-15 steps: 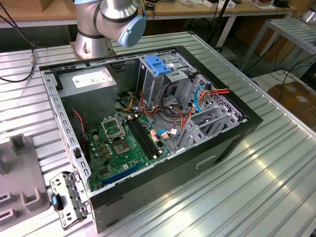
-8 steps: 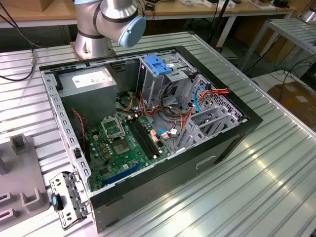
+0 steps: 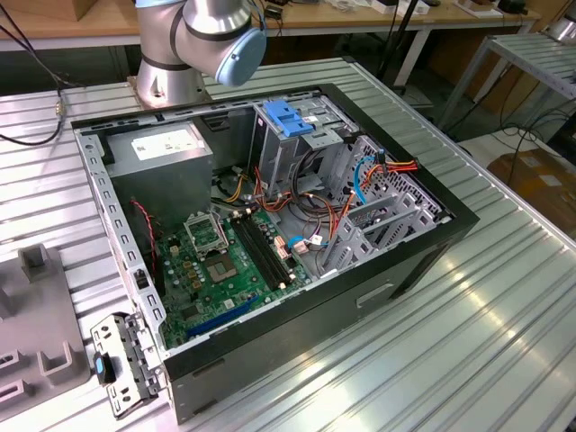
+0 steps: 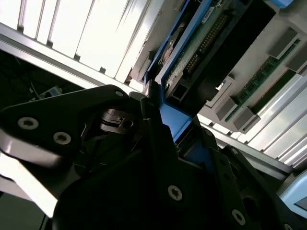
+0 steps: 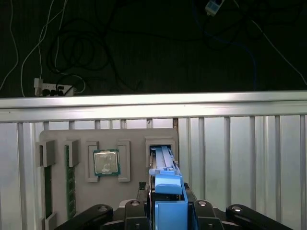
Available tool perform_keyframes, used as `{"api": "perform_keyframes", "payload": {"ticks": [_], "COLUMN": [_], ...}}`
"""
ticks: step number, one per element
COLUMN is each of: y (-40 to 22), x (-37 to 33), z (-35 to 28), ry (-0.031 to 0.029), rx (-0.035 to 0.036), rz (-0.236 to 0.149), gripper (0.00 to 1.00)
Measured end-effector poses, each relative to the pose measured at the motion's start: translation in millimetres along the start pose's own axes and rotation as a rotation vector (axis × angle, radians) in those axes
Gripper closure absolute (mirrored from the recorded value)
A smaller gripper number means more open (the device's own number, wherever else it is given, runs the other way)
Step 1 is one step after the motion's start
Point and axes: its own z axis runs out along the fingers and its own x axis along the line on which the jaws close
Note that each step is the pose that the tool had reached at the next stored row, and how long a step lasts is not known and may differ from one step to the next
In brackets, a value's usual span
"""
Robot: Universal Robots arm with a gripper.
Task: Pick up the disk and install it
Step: 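Pick up the disk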
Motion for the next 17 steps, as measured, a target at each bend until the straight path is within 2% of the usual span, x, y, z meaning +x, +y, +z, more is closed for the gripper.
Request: {"api": "perform_keyframes", "payload": {"ticks": [6, 12, 14, 17], "y": [-0.1, -0.2, -0.4, -0.4], "x": [0.0, 0.1, 0.1, 0.1], "z": [-3.4, -11.5, -16.5, -17.2], "ry": [0.0001, 0.0001, 0.0001, 0.0000], "rx": [-0.0002, -0.0001, -0.0002, 0.0001], "rz": [0.000, 0.000, 0.000, 0.000], "gripper": [0.63, 0.63, 0.63, 0.63]}}
